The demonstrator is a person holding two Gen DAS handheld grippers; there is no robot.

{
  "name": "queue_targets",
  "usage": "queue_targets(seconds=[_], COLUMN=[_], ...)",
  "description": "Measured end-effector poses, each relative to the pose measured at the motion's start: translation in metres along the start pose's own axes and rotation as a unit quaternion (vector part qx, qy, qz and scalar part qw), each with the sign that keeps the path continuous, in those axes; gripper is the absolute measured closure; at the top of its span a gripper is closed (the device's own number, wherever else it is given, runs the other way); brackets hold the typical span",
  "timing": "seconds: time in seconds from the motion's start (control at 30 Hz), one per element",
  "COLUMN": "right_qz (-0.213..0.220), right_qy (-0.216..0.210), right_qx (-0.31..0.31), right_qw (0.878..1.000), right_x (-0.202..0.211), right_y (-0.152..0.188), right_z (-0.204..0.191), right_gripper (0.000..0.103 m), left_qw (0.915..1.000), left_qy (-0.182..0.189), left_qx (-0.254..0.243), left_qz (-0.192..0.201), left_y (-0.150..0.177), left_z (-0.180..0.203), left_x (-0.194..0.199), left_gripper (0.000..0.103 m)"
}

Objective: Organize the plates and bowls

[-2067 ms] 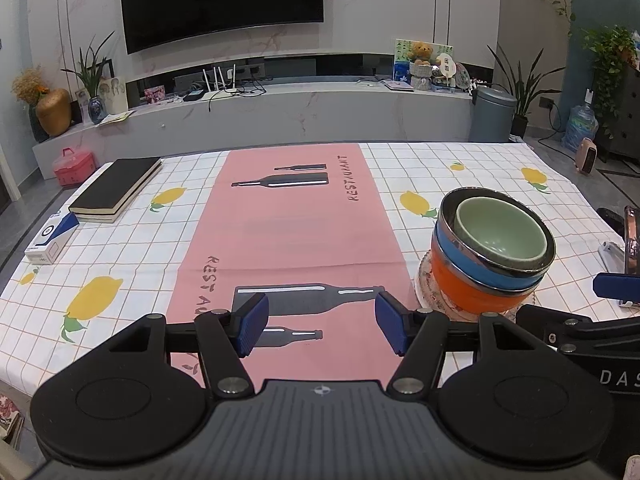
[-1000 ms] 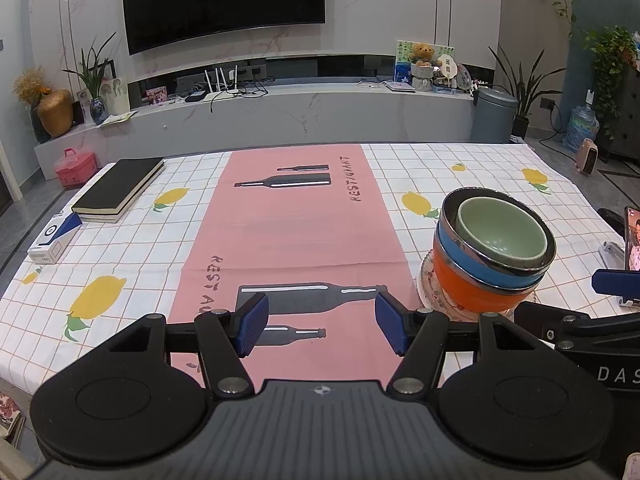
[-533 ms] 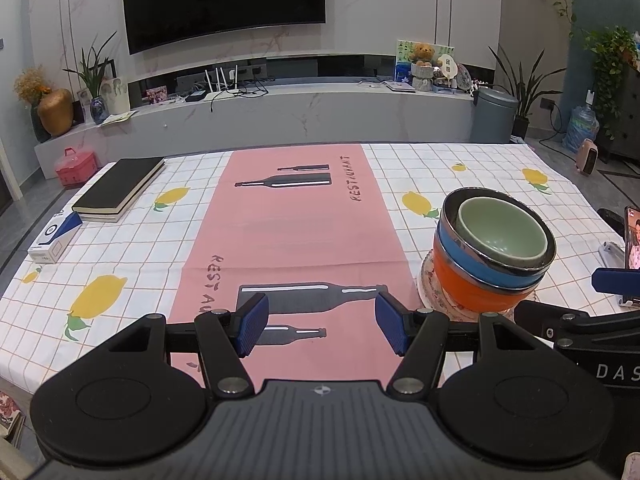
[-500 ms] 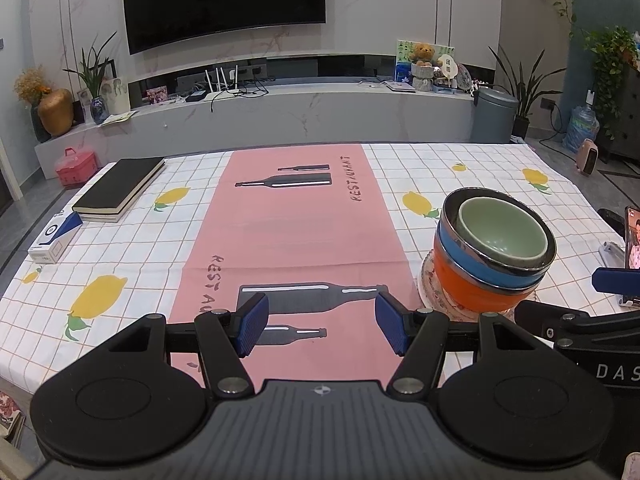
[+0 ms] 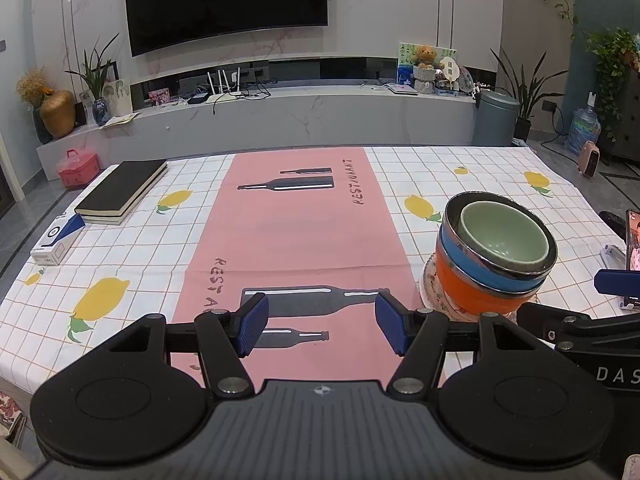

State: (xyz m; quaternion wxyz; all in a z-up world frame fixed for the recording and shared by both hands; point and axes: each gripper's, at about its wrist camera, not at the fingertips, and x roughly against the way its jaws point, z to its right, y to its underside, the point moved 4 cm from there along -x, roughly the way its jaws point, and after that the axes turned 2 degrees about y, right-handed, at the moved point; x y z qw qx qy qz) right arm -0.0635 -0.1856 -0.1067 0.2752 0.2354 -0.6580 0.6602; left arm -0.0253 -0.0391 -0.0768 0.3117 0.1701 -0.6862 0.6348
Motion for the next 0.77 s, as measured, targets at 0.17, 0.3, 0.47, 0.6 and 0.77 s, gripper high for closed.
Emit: queue_targets(seconds=[0.17,0.3,0.47,0.6,0.77], right_qz=[-0.003,-0.005,-0.008,-0.009,-0.011], right_qy=[-0.001,-0.001,-0.001,-0.001,0.0], right_qx=[0.0,-0.001,-0.001,-0.001,-0.003], right_qw=[1.0,1.0,1.0,1.0,1.0], right_x=[0.0,-0.0002,-0.0015,-0.0019,-0.0032], right_y=[0.0003,0.0002,0.0011,0.0017,0.0021], right_z=[-0.0002,0.0001,0.0002,-0.0003,0.0005], right_gripper=[0.014,0.014,0.014,0.014,0.014], left_qw=[1.0,1.0,1.0,1.0,1.0], left_qy=[0.0,0.0,0.0,0.002,0.004], left_qx=[0.0,0.0,0.0,0.002,0.004], left_qz=[0.0,0.0,0.0,0.0,-0.001], left_y=[0.0002,0.0001,0.0003,0.0002,0.0026], left_z=[0.0002,0.0,0.0001,-0.0001,0.0014], left_x=[-0.0001,-0.0001,-0.0002,0.0,-0.001], left_gripper=[0.031,0.031,0.031,0.031,0.031])
